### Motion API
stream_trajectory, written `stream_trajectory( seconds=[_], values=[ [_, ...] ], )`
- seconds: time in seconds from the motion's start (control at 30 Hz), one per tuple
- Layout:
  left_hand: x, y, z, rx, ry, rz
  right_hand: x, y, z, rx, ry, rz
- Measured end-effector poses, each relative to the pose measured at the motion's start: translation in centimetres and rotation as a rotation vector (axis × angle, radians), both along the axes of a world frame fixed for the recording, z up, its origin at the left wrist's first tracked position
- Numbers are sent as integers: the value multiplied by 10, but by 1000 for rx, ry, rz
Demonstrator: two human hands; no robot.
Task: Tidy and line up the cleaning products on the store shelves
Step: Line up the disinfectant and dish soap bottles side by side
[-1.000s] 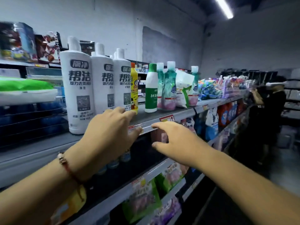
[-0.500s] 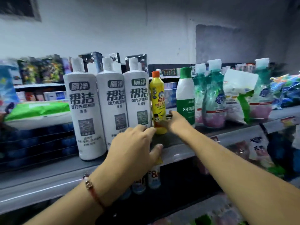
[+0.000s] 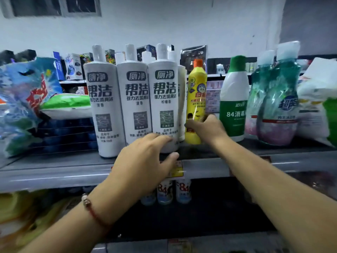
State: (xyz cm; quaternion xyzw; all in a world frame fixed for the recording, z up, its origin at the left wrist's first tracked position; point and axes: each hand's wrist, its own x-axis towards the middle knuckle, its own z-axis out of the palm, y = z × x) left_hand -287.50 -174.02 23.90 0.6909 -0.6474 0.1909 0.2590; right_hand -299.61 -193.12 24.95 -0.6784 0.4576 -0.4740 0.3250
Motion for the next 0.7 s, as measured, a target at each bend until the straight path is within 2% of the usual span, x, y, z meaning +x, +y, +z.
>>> stream_trajectory(
  seconds=[0.07, 0.13, 0.2, 0.4, 0.57, 0.7],
  values=[
    [2, 3, -6, -6, 142, -42, -7, 28, 1, 44, -131, 60],
    [5, 7, -12, -21, 369, -135, -16, 57, -3, 82, -250, 126],
    [8, 13, -20, -38, 619, -264, -28, 92, -12, 53, -267, 155],
    [-6, 42, -37, -97, 1499, -551, -47, 187, -55, -68, -105, 360],
    [5, 94, -60, -191, 2013, -651, -9, 238, -84, -143, 135, 350],
    [54, 132, -86, -290, 2361, -637, 36, 283, -106, -202, 211, 374]
  ],
)
